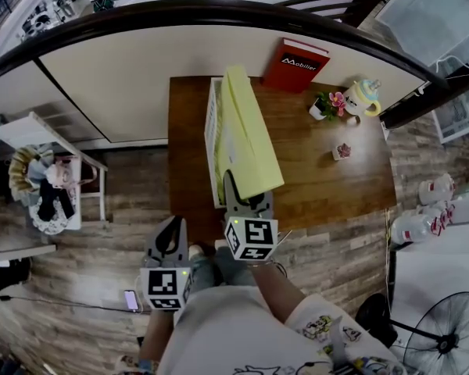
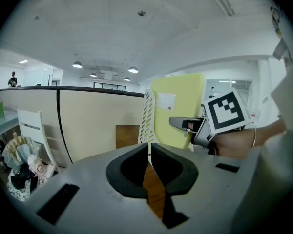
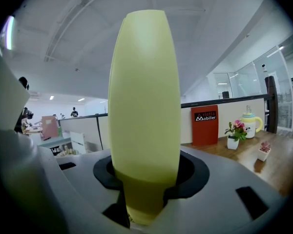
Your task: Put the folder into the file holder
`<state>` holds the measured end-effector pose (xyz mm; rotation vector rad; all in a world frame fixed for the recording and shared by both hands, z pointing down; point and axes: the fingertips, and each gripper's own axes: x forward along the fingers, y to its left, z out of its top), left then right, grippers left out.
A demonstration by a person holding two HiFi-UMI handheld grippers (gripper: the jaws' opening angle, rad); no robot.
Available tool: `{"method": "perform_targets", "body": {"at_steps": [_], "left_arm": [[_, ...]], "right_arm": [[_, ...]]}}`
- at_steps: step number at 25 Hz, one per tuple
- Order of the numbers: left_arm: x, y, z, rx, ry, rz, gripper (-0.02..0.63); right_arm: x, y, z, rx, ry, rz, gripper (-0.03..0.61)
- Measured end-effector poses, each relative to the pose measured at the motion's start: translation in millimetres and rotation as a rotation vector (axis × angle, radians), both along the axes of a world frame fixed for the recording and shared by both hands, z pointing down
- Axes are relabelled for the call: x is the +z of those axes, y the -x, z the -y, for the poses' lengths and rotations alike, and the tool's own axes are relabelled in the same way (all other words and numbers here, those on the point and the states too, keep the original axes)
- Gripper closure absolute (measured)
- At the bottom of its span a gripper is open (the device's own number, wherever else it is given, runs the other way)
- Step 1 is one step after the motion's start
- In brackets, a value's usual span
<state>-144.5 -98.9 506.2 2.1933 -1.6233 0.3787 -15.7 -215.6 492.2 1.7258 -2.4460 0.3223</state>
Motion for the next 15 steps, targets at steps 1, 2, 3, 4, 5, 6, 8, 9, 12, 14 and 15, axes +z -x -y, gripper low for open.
{"method": "perform_targets", "body": {"at_steps": [1,2,3,4,5,6,8,9,12,14,15], "left_arm": [[1.9,-0.8,0.2,0.002,0.004,-0.001,0.595],[2.9,-1.6,0.8,0.003,0.005,-0.004,0.595],[3.1,-2.2,1.4,0.004,0.005,-0.007,0.595],[3.2,-2.7,2.0,0.004,0.005,-0.009,0.595],[2.5,-3.1,3.1,0.004,0.002,-0.01,0.595],[1.0,-3.6,4.9,0.005,-0.002,-0.013,0.595],[-0.5,-4.4,7.6,0.007,-0.006,-0.016,0.595],[-0.1,-4.6,8.2,0.008,-0.006,-0.016,0.595],[1.7,-5.5,9.1,0.011,-0.005,-0.016,0.595],[2.2,-6.6,10.0,0.013,-0.004,-0.017,0.595],[2.3,-7.3,10.8,0.014,-0.004,-0.018,0.595]], "right_arm": [[2.5,0.2,0.1,-0.003,0.004,-0.005,0.417],[4.9,0.4,0.1,-0.006,0.008,-0.01,0.417],[7.1,0.5,0.1,-0.009,0.01,-0.017,0.417],[9.3,0.3,0.1,-0.011,0.013,-0.024,0.416],[11.3,0.0,0.0,-0.013,0.015,-0.032,0.416],[13.4,-0.2,0.0,-0.016,0.016,-0.038,0.414],[17.2,-0.6,0.1,-0.021,0.017,-0.051,0.413],[18.9,-0.7,0.1,-0.023,0.015,-0.057,0.411],[23.9,0.2,-0.8,-0.032,0.014,-0.073,0.407],[26.0,1.7,-1.8,-0.041,0.02,-0.078,0.4],[26.6,2.9,-1.9,-0.05,0.023,-0.084,0.396]]}}
